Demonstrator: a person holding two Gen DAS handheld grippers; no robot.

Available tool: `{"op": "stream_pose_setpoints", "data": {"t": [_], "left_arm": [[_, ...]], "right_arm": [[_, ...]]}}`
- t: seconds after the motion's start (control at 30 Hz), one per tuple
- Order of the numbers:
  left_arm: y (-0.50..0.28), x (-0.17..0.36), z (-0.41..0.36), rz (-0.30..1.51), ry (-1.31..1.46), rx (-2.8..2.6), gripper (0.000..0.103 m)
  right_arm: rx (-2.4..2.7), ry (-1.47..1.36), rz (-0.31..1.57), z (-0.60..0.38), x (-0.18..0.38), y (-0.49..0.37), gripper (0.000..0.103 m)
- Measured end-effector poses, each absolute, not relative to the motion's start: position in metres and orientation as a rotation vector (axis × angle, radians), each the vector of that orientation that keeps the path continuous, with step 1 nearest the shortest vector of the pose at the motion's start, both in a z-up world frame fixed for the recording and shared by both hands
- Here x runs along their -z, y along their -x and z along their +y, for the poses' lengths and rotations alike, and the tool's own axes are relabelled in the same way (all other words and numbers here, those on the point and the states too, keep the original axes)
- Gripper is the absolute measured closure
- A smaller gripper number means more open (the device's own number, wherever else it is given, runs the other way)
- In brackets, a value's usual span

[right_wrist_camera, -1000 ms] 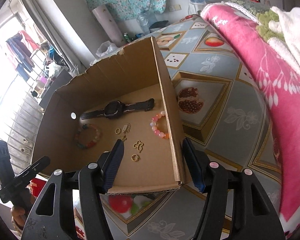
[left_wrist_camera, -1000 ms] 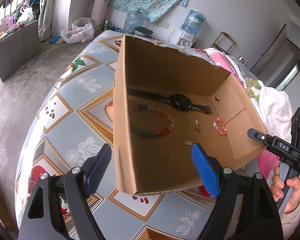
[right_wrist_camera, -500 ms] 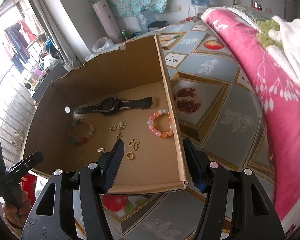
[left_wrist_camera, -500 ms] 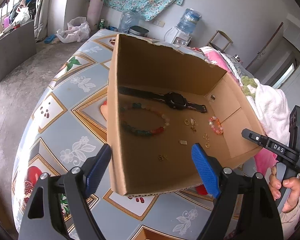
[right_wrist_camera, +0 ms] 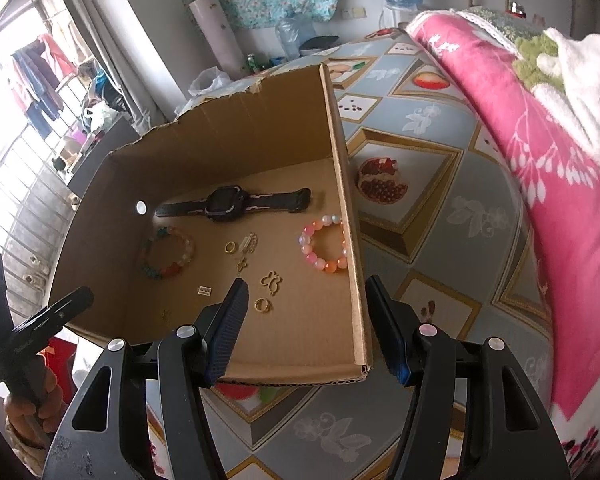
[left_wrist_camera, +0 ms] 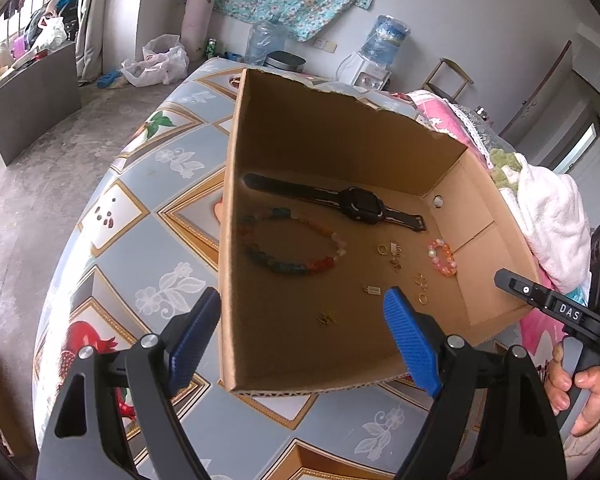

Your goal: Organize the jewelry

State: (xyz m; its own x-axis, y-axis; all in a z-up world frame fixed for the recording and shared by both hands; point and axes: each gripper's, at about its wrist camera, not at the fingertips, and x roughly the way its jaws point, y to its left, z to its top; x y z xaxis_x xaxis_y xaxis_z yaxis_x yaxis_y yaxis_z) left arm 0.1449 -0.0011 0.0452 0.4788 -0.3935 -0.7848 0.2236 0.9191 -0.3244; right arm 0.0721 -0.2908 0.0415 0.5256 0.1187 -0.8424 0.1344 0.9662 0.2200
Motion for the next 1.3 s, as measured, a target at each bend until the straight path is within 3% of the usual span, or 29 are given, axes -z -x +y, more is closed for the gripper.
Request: {"op": "stream_pose_setpoints", "data": {"t": [1.1, 1.3], "left_arm": [[-0.08, -0.047, 0.033, 0.98, 0.195, 0.361, 0.022], [-0.063, -0.056, 0.049, 0.828, 0.261, 0.364, 0.022]], "right_arm": [[-0.03, -0.304, 0.981, -0.275, -0.037, 0.009, 0.044], [-0.045, -0.378, 0.844, -0.286, -0.051, 0.034, 0.044]]}}
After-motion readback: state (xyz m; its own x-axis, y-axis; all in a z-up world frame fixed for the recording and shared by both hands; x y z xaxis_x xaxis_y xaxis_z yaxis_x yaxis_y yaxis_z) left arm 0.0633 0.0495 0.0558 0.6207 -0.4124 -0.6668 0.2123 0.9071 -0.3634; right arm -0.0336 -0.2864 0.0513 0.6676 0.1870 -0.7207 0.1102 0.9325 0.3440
